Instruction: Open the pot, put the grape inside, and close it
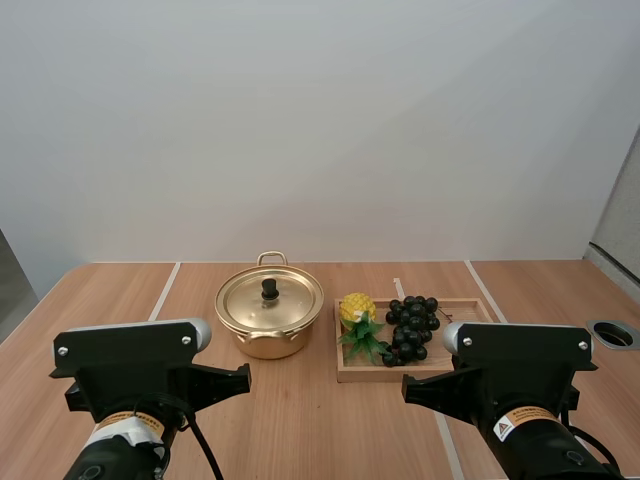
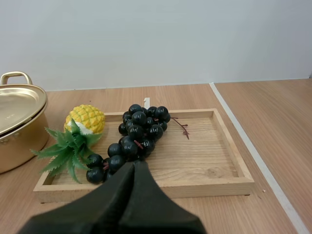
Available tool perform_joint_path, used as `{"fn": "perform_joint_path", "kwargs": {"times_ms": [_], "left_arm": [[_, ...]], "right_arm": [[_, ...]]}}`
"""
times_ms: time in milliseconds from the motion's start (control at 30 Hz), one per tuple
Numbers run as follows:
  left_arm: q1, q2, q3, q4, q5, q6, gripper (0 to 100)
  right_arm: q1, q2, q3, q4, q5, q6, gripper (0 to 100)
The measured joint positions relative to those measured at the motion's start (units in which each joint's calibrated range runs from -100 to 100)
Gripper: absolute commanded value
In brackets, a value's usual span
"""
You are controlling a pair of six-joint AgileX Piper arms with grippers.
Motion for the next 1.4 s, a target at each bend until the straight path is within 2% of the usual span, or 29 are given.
{"fn": "perform_joint_path", "kwargs": {"times_ms": [1067,1400], "left_arm": [[-0.23,0.0,0.0,0.3,0.0,0.0,0],[-0.23,0.0,0.0,0.3,0.0,0.0,0]], "right_arm": [[0.0,0.0,0.0,0.3,0.0,0.0,0],[0.0,0.0,0.0,2.3,0.0,0.0,0]]}}
